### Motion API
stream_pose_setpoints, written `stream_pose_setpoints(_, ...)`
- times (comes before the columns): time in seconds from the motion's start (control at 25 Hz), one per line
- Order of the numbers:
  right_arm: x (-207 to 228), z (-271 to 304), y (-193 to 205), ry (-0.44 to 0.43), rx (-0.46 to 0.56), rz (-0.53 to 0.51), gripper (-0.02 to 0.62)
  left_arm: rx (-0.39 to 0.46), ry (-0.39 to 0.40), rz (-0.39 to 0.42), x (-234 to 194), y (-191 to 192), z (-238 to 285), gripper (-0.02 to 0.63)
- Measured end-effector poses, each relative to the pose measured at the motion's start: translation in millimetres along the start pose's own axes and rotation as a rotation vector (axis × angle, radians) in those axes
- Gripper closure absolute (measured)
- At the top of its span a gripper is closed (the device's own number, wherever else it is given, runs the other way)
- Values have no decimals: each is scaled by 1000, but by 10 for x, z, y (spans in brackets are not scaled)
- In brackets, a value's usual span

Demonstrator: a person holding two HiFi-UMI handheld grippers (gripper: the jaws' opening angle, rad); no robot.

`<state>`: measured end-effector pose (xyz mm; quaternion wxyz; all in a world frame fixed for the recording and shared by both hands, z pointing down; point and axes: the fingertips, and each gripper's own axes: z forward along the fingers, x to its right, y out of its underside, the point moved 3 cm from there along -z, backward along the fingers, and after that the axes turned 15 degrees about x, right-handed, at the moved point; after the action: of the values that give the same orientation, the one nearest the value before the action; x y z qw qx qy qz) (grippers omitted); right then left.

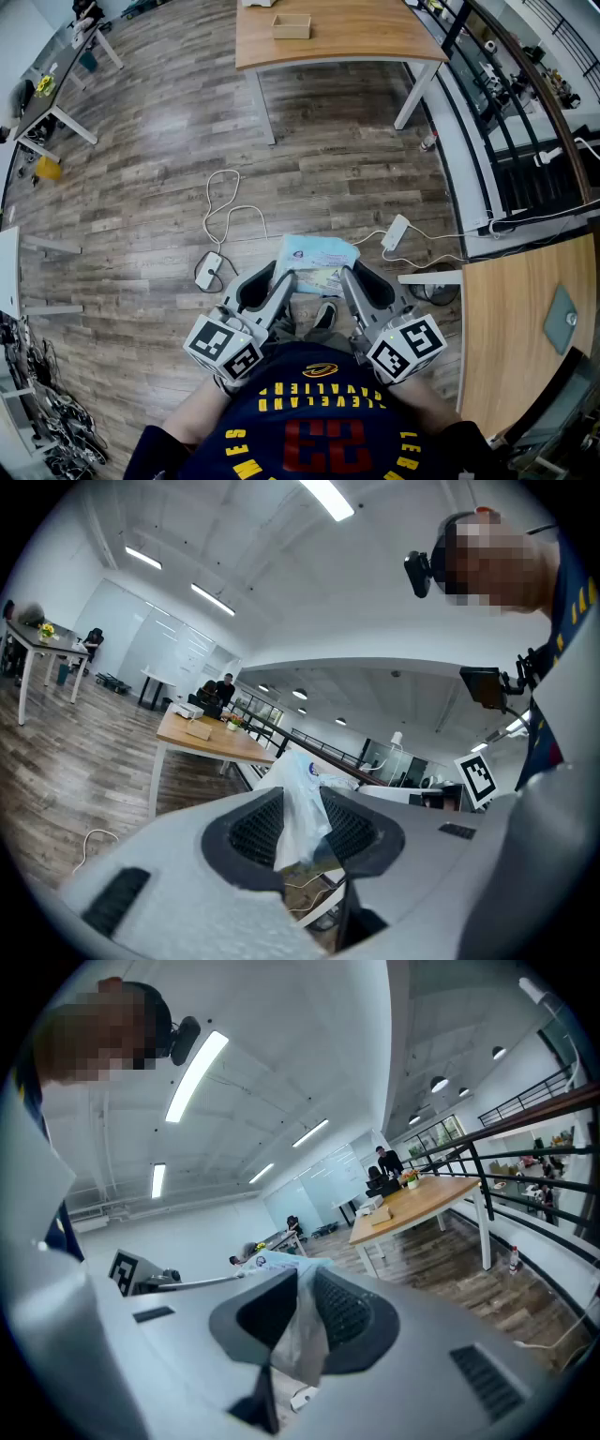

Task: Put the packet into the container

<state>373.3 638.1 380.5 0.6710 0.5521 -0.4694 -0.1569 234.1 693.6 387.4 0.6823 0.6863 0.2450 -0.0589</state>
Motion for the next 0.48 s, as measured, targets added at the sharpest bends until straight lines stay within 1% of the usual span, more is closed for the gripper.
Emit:
stream_pose_setpoints(0.24, -57, 194, 92, 4, -8, -4, 526, -3, 4, -10, -218, -39, -19, 482)
stream_pose_setpoints(0.48, -247, 508, 140, 11, -12, -21, 526, 13, 21, -24, -552, -231, -55, 482)
